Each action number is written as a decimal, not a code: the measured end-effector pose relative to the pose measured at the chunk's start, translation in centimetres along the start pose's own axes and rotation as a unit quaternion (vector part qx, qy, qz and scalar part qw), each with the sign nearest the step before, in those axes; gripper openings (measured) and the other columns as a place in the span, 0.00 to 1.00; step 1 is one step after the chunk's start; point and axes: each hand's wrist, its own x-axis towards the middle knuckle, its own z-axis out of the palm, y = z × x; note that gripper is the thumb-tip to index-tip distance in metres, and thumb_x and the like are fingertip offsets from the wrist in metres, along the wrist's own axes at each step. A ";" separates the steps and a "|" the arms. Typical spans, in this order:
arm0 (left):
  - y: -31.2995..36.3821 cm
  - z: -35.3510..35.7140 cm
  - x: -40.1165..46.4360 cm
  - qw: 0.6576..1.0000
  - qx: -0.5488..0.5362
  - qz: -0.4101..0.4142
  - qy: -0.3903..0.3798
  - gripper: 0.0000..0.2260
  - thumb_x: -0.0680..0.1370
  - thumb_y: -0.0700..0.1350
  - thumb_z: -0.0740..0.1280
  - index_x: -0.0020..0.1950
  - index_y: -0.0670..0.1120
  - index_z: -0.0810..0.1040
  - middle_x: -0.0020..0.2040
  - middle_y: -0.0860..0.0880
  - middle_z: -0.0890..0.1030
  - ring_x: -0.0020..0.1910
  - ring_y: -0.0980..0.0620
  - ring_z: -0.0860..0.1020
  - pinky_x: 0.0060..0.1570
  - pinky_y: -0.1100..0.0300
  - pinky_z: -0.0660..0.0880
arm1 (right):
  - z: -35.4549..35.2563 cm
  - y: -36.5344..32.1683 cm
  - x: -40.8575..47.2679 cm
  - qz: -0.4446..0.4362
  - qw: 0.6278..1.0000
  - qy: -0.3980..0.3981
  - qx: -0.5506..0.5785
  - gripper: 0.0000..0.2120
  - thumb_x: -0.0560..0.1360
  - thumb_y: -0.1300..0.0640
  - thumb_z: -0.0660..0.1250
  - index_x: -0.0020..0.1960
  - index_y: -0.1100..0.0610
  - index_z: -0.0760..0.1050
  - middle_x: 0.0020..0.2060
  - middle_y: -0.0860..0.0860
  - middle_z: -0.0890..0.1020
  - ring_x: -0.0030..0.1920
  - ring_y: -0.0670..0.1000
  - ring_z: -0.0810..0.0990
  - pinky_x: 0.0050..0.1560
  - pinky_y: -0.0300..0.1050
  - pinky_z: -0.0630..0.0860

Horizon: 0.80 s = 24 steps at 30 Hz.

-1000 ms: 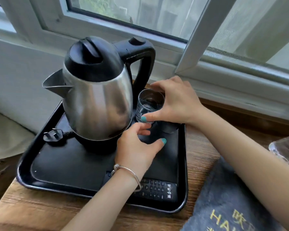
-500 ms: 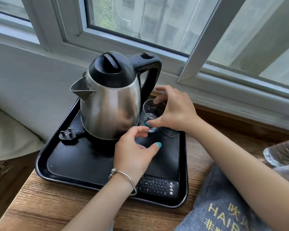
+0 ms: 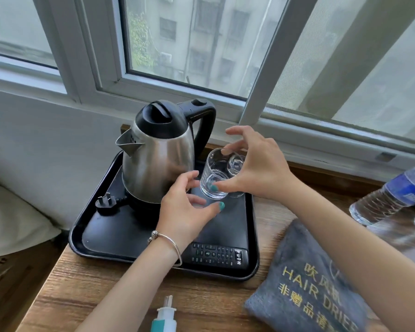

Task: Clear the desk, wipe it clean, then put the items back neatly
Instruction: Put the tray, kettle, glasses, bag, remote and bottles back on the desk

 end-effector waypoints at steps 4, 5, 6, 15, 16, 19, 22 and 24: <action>1.8 -1.0 0.2 0.992 0.079 0.095 -0.033 0.41 0.62 0.49 0.81 0.72 0.53 0.67 0.61 0.58 0.74 0.48 0.58 0.75 0.53 0.67 0.72 | -3.0 -2.0 -2.1 -0.010 1.000 0.028 0.001 0.46 0.53 0.40 0.79 0.67 0.47 0.66 0.48 0.38 0.81 0.57 0.42 0.75 0.58 0.40 0.61; 2.4 -1.3 0.2 0.987 0.096 0.122 -0.031 0.41 0.61 0.51 0.81 0.72 0.54 0.67 0.61 0.58 0.74 0.50 0.57 0.73 0.53 0.69 0.70 | -3.9 -2.6 -2.7 -0.009 0.999 0.036 0.001 0.45 0.53 0.41 0.80 0.67 0.46 0.66 0.48 0.37 0.81 0.56 0.40 0.75 0.58 0.40 0.60; 3.1 -1.6 0.1 0.984 0.100 0.143 -0.034 0.42 0.61 0.51 0.81 0.72 0.55 0.67 0.61 0.59 0.74 0.52 0.57 0.72 0.53 0.70 0.68 | -4.8 -3.1 -3.3 -0.005 0.999 0.043 0.001 0.45 0.53 0.41 0.80 0.67 0.46 0.66 0.49 0.37 0.81 0.55 0.38 0.73 0.59 0.40 0.60; 9.7 -3.3 -2.7 0.951 -0.026 0.262 -0.161 0.41 0.57 0.49 0.81 0.68 0.59 0.69 0.60 0.62 0.77 0.61 0.58 0.76 0.61 0.62 0.72 | -10.0 -7.0 -8.3 -0.006 0.995 0.094 0.029 0.47 0.52 0.37 0.77 0.68 0.43 0.64 0.48 0.33 0.81 0.56 0.27 0.67 0.62 0.31 0.59; 10.2 -3.5 -3.0 0.948 -0.033 0.271 -0.162 0.40 0.58 0.47 0.81 0.67 0.59 0.70 0.59 0.61 0.78 0.59 0.57 0.77 0.60 0.62 0.73 | -10.3 -7.3 -8.8 -0.008 0.994 0.101 0.033 0.47 0.52 0.37 0.76 0.68 0.42 0.64 0.48 0.33 0.81 0.56 0.26 0.66 0.61 0.31 0.59; 11.9 -3.9 -3.9 0.941 -0.045 0.290 -0.170 0.36 0.57 0.49 0.79 0.65 0.56 0.73 0.57 0.57 0.80 0.56 0.57 0.79 0.56 0.60 0.77 | -11.2 -8.2 -10.1 -0.008 0.991 0.126 0.052 0.47 0.52 0.36 0.77 0.68 0.41 0.64 0.48 0.33 0.81 0.60 0.31 0.69 0.63 0.36 0.63; 13.9 -4.3 -4.1 0.936 -0.063 0.296 -0.177 0.35 0.57 0.49 0.79 0.63 0.54 0.76 0.56 0.54 0.82 0.55 0.55 0.81 0.54 0.56 0.79 | -11.9 -8.6 -10.7 -0.007 0.984 0.151 0.091 0.48 0.51 0.31 0.76 0.68 0.38 0.63 0.52 0.33 0.81 0.63 0.40 0.73 0.66 0.45 0.67; 15.5 -4.6 -4.2 0.935 -0.072 0.303 -0.170 0.35 0.57 0.49 0.80 0.62 0.52 0.76 0.55 0.52 0.82 0.54 0.55 0.82 0.51 0.58 0.79 | -12.4 -8.5 -11.2 -0.020 0.973 0.182 0.137 0.48 0.52 0.30 0.74 0.69 0.39 0.63 0.57 0.35 0.79 0.62 0.40 0.74 0.66 0.40 0.68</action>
